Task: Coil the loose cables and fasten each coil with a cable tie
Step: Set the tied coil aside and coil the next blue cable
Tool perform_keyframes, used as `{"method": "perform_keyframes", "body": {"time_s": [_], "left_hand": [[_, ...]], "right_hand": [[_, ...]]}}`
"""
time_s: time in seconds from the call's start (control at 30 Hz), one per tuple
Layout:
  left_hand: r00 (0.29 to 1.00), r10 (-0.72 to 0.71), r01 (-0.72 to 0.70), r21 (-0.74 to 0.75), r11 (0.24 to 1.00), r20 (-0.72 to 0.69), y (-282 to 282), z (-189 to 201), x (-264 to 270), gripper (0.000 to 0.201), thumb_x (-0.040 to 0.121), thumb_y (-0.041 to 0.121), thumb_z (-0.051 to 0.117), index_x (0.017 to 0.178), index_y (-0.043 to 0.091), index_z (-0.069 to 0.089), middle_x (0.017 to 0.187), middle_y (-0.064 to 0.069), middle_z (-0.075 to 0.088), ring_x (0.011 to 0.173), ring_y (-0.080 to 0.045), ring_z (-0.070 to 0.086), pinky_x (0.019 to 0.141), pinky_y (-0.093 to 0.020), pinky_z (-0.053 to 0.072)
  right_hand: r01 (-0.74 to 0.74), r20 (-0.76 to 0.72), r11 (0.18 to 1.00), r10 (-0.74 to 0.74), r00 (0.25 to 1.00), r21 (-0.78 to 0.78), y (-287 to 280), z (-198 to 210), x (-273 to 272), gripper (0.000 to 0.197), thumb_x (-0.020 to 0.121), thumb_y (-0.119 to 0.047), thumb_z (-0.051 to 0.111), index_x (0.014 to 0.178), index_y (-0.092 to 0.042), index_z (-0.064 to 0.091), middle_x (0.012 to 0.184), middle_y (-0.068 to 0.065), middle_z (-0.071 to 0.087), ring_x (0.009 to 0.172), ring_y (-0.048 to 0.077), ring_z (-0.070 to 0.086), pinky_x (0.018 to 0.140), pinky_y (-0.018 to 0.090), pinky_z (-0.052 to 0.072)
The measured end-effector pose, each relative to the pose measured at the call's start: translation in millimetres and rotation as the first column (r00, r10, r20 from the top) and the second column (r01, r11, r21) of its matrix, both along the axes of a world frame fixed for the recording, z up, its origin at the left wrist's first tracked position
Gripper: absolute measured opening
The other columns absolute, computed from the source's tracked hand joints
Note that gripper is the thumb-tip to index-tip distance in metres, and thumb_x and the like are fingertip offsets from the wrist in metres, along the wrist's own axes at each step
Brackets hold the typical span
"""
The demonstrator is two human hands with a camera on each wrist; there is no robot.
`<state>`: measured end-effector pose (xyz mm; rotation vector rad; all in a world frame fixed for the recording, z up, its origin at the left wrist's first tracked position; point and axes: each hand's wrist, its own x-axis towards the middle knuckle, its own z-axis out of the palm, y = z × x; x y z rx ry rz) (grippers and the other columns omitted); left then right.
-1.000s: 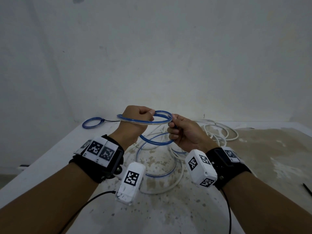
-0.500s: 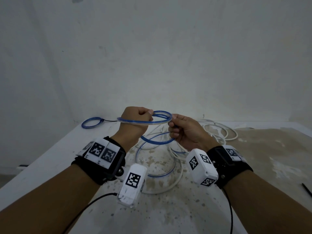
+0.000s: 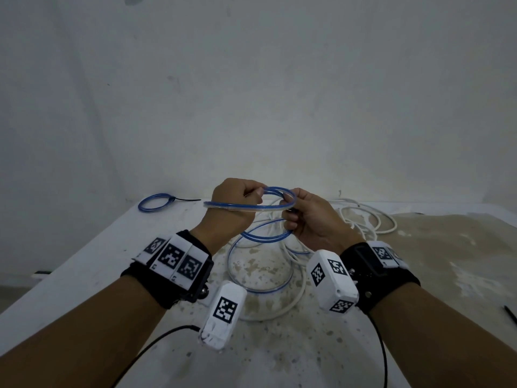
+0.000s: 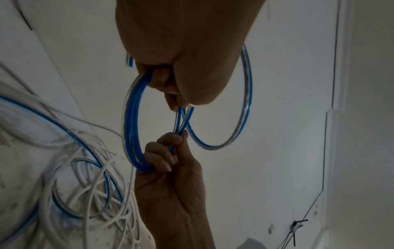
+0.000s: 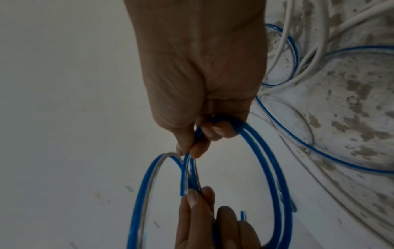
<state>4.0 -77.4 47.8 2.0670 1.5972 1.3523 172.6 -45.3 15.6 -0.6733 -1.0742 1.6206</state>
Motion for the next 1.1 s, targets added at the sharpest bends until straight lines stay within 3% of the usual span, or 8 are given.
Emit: {"method": "perform_keyframes", "body": {"time_s": [0.07, 0.2, 0.33, 0.57, 0.7, 0.77, 0.97, 1.1], "left_hand": [[0.999, -0.049, 0.050, 0.009, 0.999, -0.021, -0.4, 0.0, 1.5, 0.024, 0.096, 0.027, 0.061, 0.112, 0.015, 0.074, 0.097, 0.005, 0.071, 0.087, -0.003, 0.063, 0.080, -0.013, 0.050], [0.999, -0.036, 0.034, 0.064, 0.997, 0.022, -0.4, -1.9, 3.9, 0.026, 0.092, 0.037, 0.066, 0.103, 0.016, 0.077, 0.094, 0.009, 0.072, 0.076, 0.013, 0.057, 0.069, 0.001, 0.042], [0.999, 0.022, -0.027, 0.161, 0.987, 0.029, 3.0, 0.8, 1.3, 0.028, 0.095, 0.034, 0.063, 0.089, 0.012, 0.079, 0.080, 0.000, 0.075, 0.071, -0.008, 0.065, 0.068, -0.021, 0.050], [0.996, 0.029, -0.044, 0.171, 0.984, 0.089, 4.6, -1.1, -5.6, 0.034, 0.096, 0.035, 0.060, 0.082, 0.009, 0.075, 0.069, -0.013, 0.068, 0.067, -0.025, 0.063, 0.067, -0.043, 0.050], [0.988, 0.046, -0.079, 0.226, 0.971, 0.147, -0.7, 2.8, -5.3, 0.028, 0.096, 0.033, 0.062, 0.083, 0.012, 0.076, 0.070, -0.005, 0.070, 0.065, -0.019, 0.063, 0.064, -0.034, 0.049], [0.978, 0.088, -0.131, 0.230, 0.964, 0.188, 1.3, 7.0, -9.7, 0.029, 0.096, 0.034, 0.061, 0.084, 0.013, 0.077, 0.064, -0.001, 0.067, 0.058, -0.011, 0.056, 0.061, -0.030, 0.045], [0.955, 0.111, -0.163, 0.175, 0.971, 0.274, 6.0, 13.0, -16.0, 0.029, 0.096, 0.037, 0.060, 0.096, 0.015, 0.079, 0.050, 0.017, 0.053, 0.050, 0.008, 0.050, 0.057, -0.011, 0.034], [0.947, 0.090, -0.142, 0.149, 0.979, 0.307, 5.5, 15.2, -19.4, 0.027, 0.096, 0.038, 0.060, 0.094, 0.018, 0.078, 0.050, 0.013, 0.052, 0.049, 0.001, 0.047, 0.061, -0.019, 0.039]], "right_hand": [[0.029, -0.011, 1.000, -0.029, 1.000, 0.007, -1.0, 0.1, -1.5, 0.022, 0.098, 0.001, 0.050, 0.079, -0.008, 0.057, 0.068, 0.006, 0.055, 0.047, 0.011, 0.034, 0.042, 0.021, 0.033], [0.065, -0.005, 0.997, -0.065, 0.998, 0.038, -7.0, 2.5, -7.5, 0.018, 0.099, -0.003, 0.052, 0.082, -0.006, 0.057, 0.070, 0.010, 0.055, 0.044, 0.011, 0.034, 0.041, 0.020, 0.033], [0.003, 0.012, 1.000, -0.003, 1.000, 0.008, -9.8, 7.0, -8.5, 0.025, 0.094, -0.035, 0.062, 0.089, -0.010, 0.059, 0.073, 0.007, 0.058, 0.052, 0.013, 0.041, 0.044, 0.022, 0.037], [-0.128, 0.155, 0.983, 0.107, 0.982, 0.131, -9.3, 19.0, -2.1, 0.021, 0.098, 0.003, 0.049, 0.117, 0.002, 0.058, 0.091, 0.017, 0.071, 0.061, 0.016, 0.062, 0.061, 0.027, 0.055], [-0.243, 0.267, 0.957, 0.196, 0.944, 0.157, -8.0, 26.8, 8.6, 0.028, 0.099, 0.003, 0.047, 0.124, 0.004, 0.058, 0.116, 0.023, 0.069, 0.092, 0.030, 0.072, 0.089, 0.041, 0.058], [-0.210, 0.361, 0.966, 0.144, 0.921, 0.150, -5.6, 28.0, 13.6, 0.025, 0.097, 0.006, 0.049, 0.117, 0.004, 0.063, 0.112, 0.024, 0.070, 0.098, 0.033, 0.071, 0.089, 0.043, 0.058], [0.014, 0.538, 0.977, -0.129, 0.833, 0.213, 3.5, 15.4, 12.8, 0.021, 0.096, 0.010, 0.046, 0.090, 0.000, 0.064, 0.090, 0.021, 0.071, 0.066, 0.019, 0.070, 0.070, 0.033, 0.061], [-0.089, 0.569, 0.980, -0.029, 0.822, 0.179, 2.4, 6.7, 14.3, 0.022, 0.094, -0.010, 0.059, 0.114, -0.011, 0.067, 0.112, 0.009, 0.073, 0.102, 0.021, 0.069, 0.093, 0.041, 0.044]]}}
